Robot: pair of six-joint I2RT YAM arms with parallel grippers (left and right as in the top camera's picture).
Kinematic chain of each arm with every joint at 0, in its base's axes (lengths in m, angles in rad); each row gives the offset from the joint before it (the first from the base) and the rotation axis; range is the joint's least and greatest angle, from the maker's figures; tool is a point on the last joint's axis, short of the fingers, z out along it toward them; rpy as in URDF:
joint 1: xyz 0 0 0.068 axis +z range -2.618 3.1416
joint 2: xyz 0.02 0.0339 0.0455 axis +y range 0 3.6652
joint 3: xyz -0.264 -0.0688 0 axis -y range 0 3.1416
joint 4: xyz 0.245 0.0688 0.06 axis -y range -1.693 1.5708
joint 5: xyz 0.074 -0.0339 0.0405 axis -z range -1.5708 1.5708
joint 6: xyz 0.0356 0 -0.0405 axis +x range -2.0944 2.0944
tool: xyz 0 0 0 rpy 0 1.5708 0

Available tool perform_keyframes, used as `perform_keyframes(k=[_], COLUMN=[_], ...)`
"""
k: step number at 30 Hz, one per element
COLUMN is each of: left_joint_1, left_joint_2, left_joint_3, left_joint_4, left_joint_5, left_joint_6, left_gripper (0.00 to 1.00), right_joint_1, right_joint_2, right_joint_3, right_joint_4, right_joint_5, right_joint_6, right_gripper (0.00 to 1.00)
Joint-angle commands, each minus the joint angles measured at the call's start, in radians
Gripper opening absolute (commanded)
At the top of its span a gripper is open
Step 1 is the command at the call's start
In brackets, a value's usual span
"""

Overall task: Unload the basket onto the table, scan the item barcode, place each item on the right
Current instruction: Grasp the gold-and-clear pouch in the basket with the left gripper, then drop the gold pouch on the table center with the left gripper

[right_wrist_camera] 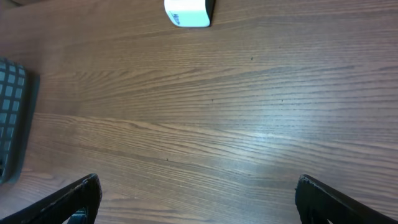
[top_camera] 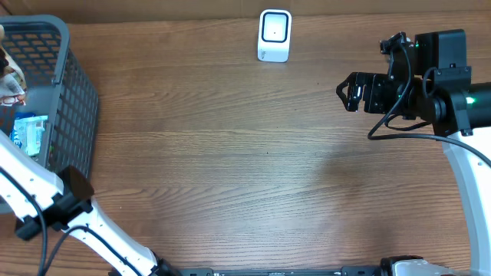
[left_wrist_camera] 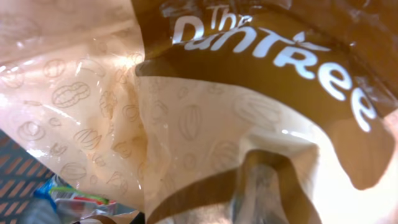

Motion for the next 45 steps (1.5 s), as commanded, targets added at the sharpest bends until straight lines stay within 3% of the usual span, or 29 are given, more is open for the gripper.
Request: perform_keyframes(k=[1, 5, 8, 12, 16, 20, 23, 25, 27, 29, 34, 36, 40, 45], left_joint_1=[-0.099, -0.252, -0.409, -0.609, -0.715, -0.781, -0.781, -0.777, -0.773, -0.770, -0.737, -0.701, -0.567, -0.303], left_joint_2=[-0.130, -0.173, -0.177, -0.174, -0.174, -0.174, -0.174, -0.174, -0.174, -0.174, -0.175, -0.175, -0.181, -0.309], left_joint_3=[0.018, -0.050, -0.203, -0.632, -1.006, -1.365, -1.476, -1.486, -1.465, -1.423, -1.051, -0.812, -0.432, -0.436], left_joint_4=[-0.002, -0.002, -0.002, 0.013, 0.163, 0.420, 0.508, 0.512, 0.504, 0.482, 0.269, 0.153, -0.002, -0.002], left_joint_5=[0.117, 0.140, 0.100, -0.058, -0.070, -0.071, -0.071, -0.074, -0.074, -0.074, -0.109, -0.126, -0.123, -0.100], left_joint_6=[0.028, 0.029, 0.028, -0.039, -0.074, -0.142, -0.156, -0.154, -0.144, -0.126, -0.067, -0.060, -0.052, -0.062], left_gripper=[0.04, 0.04, 0.04, 0.04, 0.04, 0.04, 0.08, 0.30, 0.73, 0.97, 1.00, 1.00, 1.00, 1.00], right_joint_1=[0.003, 0.003, 0.003, 0.003, 0.003, 0.003, 0.003, 0.003, 0.003, 0.003, 0.003, 0.003, 0.003, 0.003], right_joint_2=[-0.011, -0.011, -0.011, -0.012, -0.012, -0.011, -0.011, -0.011, -0.011, -0.011, -0.011, -0.011, -0.011, -0.012], right_joint_3=[0.021, 0.021, 0.021, 0.021, 0.021, 0.021, 0.021, 0.021, 0.021, 0.021, 0.021, 0.021, 0.021, 0.021], right_joint_4=[0.014, 0.009, 0.007, 0.006, 0.011, 0.008, 0.005, 0.004, 0.005, 0.005, 0.004, 0.004, 0.001, -0.019], right_joint_5=[-0.010, -0.010, -0.010, -0.009, -0.009, -0.009, -0.009, -0.009, -0.009, -0.010, -0.009, -0.009, -0.009, -0.009], right_joint_6=[-0.004, -0.004, -0.004, -0.005, -0.005, -0.005, -0.005, -0.005, -0.005, -0.005, -0.005, -0.005, -0.005, -0.005], right_gripper=[1.00, 1.00, 1.00, 1.00, 1.00, 1.00, 1.00, 1.00, 1.00, 1.00, 1.00, 1.00, 1.00, 1.00])
